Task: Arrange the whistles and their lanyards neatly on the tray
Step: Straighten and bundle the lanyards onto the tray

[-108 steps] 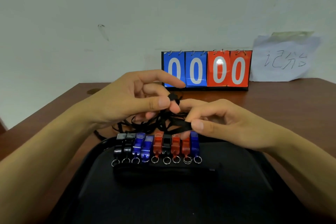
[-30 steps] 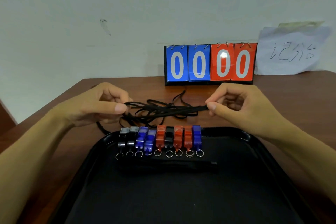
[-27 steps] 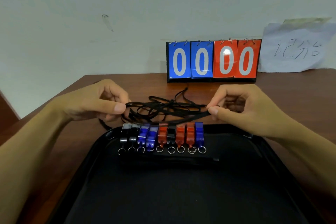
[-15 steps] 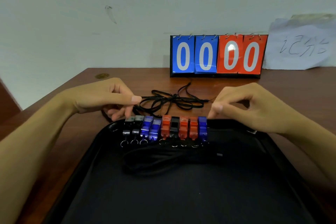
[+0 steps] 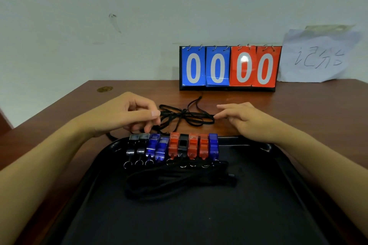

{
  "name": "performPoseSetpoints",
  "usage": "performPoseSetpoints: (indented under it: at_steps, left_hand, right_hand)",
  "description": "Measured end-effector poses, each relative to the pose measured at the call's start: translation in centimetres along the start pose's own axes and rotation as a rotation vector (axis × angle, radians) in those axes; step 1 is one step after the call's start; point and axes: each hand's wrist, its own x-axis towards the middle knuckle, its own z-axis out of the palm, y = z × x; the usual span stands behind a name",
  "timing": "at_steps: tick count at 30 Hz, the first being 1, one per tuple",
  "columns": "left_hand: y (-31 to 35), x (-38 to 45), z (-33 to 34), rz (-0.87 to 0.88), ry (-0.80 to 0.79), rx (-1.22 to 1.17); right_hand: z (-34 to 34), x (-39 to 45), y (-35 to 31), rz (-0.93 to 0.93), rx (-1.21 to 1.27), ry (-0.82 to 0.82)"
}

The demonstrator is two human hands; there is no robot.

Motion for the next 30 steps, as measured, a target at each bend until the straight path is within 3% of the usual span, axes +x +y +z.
performPoseSetpoints:
  at_steps: [6,11,15,19,25,27,30]
  left_hand:
    - [0.2,0.2,0.3,0.010,0.042,-0.006]
    - [0.5,0.2,0.7,-0.007,0.089,0.005]
    - [2.0,1.0,0.7,-0.001,0.205,0.068]
    - [5.3,3.0,2.0,0.030,0.183,0.090]
    - [6.1,4.9,4.0,-0.009,0.121,0.297]
    - [6.0,4.9,3.9,-0.038,0.111,0.317]
    - [6.2,4.5,4.0,-0.049,0.165,0.191]
  right_hand:
    - [0.4,0.4,0.1,-0.007,0.013,-0.056]
    - [-0.7,-0.8,-0.7,-0.067,0.006,0.102]
    - [-2.1,-2.7,-2.3,-0.174,0.344,0.241]
    - [-2.6,-4.0,-3.6,-0.275,0.672,0.181]
    - [-2.4,-4.7,-3.9,-0.374,0.938,0.045]
    - [-2.2,-4.7,-4.0,-0.336,0.907,0.156]
    - [-2.0,-4.3,-3.8,-0.262,0.656,0.450]
